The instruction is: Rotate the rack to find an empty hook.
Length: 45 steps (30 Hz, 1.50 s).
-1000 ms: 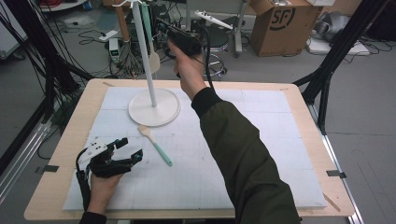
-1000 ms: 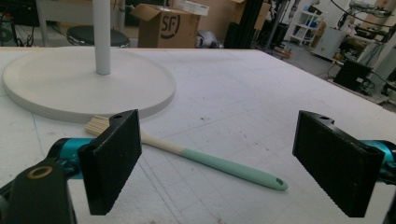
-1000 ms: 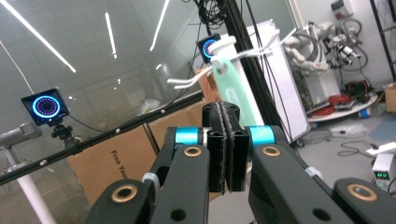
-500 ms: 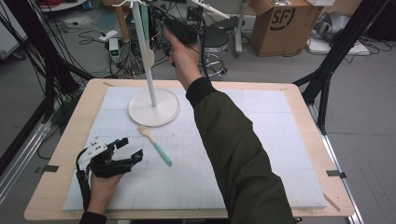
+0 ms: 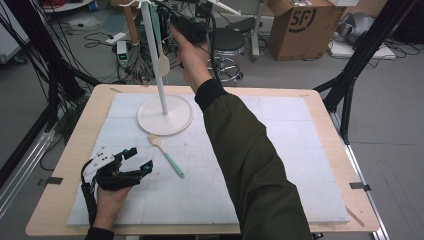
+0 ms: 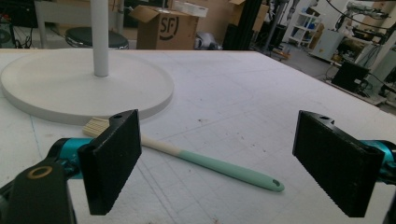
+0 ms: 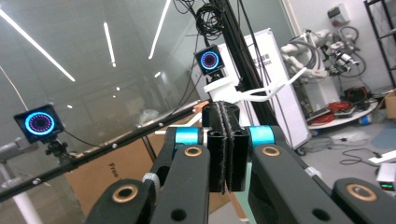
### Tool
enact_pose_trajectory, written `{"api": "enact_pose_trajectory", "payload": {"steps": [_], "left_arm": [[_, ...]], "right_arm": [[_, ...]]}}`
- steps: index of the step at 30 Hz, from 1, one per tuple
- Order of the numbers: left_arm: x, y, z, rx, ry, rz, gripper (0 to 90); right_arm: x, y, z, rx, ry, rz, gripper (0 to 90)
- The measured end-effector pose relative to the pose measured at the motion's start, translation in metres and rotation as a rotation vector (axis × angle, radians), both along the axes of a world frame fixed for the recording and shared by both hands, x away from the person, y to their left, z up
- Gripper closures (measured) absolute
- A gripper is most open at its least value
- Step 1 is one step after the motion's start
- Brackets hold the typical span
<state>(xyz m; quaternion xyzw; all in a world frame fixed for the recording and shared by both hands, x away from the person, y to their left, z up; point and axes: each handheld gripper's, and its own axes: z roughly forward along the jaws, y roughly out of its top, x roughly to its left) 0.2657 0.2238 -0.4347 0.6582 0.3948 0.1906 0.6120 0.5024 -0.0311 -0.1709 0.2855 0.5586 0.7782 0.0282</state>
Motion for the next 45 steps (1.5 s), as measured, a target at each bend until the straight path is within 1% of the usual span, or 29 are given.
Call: {"api": "enact_pose_trajectory", "payload": {"steps": [5,8,12,16,20,22,26,32,33,37,40,45], "left_arm": [[0.0,-0.001,0.0,-0.001,0.002,-0.003,16.1],[0.0,-0.001,0.0,-0.004,0.0,-0.001,16.2],[0.0,-0.001,0.0,-0.004,-0.001,-0.001,16.2],[0.0,0.0,0.0,-0.003,-0.001,0.001,16.1],[0.0,0.0,0.0,-0.01,-0.002,0.004,16.1],[0.0,0.0,0.0,-0.007,-0.004,0.004,16.2],[0.0,0.0,0.0,-0.007,-0.005,0.0,16.2],[-0.001,0.0,0.0,-0.011,-0.003,0.004,16.1],[0.0,0.0,0.001,-0.005,-0.005,0.003,16.1],[-0.001,0.0,0.001,-0.006,-0.007,0.005,16.1],[-0.001,0.0,0.001,-0.009,-0.007,0.001,16.1],[-0.001,0.001,0.0,-0.008,-0.004,0.004,16.2]], "right_arm": [[0.0,0.003,-0.001,0.027,0.012,0.02,89.9],[0.0,0.005,-0.002,0.034,0.012,0.025,89.9],[0.0,0.009,-0.003,0.026,0.009,0.035,89.9],[0.0,0.015,-0.003,0.032,0.014,0.047,89.9],[-0.001,0.021,-0.003,0.025,0.009,0.054,89.9],[-0.002,0.023,-0.003,0.025,0.006,0.056,89.9],[-0.003,0.028,-0.003,0.025,0.011,0.063,89.9],[-0.006,0.037,-0.001,0.015,0.008,0.076,89.9],[-0.007,0.039,-0.001,0.015,0.005,0.08,89.9],[-0.008,0.045,0.0,-0.003,0.0,0.09,89.9],[-0.008,0.05,0.001,-0.001,0.011,0.098,89.9],[-0.009,0.054,0.003,-0.01,0.01,0.11,89.9]]}}
